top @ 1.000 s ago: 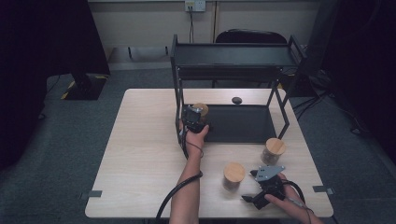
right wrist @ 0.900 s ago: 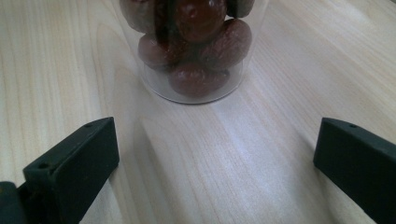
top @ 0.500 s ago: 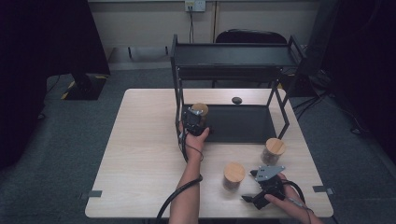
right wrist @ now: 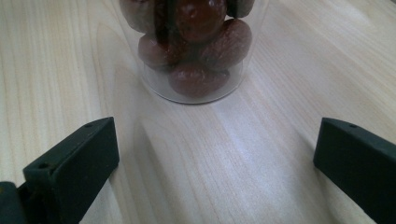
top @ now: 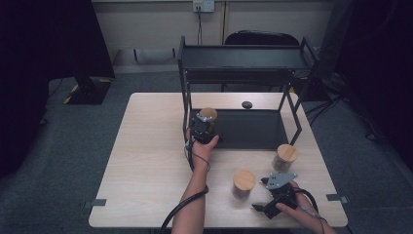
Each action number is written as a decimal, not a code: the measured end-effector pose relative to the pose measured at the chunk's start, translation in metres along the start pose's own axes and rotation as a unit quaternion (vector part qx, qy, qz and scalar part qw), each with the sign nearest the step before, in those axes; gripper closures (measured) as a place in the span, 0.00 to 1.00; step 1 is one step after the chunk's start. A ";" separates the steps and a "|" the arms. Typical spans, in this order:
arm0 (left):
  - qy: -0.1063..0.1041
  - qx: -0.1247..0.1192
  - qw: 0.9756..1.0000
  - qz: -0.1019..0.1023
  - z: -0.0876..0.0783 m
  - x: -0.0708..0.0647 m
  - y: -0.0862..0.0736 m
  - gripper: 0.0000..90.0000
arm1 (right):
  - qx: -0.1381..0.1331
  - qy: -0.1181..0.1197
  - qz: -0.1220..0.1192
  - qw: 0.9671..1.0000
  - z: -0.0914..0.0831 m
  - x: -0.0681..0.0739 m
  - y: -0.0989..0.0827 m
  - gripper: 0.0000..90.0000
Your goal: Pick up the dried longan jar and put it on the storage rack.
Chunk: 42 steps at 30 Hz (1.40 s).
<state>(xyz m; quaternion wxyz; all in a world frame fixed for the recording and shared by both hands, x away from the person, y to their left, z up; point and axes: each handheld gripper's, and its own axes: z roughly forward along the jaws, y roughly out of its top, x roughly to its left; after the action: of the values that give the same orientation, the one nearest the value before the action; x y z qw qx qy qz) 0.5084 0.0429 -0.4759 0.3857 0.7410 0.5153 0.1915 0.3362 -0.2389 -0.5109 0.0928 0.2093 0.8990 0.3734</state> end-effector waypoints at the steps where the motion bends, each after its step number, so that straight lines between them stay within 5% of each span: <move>1: -0.002 -0.003 1.000 -0.001 0.000 0.000 0.000 0.06 | 0.000 0.000 0.000 1.000 0.000 0.000 0.000 0.00; 8: -0.023 -0.014 1.000 -0.008 -0.004 -0.001 -0.004 0.05 | 0.000 0.000 0.000 1.000 0.000 0.000 0.000 0.00; 42: -0.091 -0.011 0.995 0.025 -0.027 -0.005 -0.012 0.04 | 0.000 0.000 0.000 1.000 0.000 0.000 0.000 0.00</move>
<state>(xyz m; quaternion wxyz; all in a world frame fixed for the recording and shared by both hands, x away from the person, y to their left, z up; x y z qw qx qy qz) 0.4814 0.0506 -0.4675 0.4344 0.7635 0.4574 0.1385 0.3361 -0.2390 -0.5109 0.0926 0.2094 0.8990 0.3733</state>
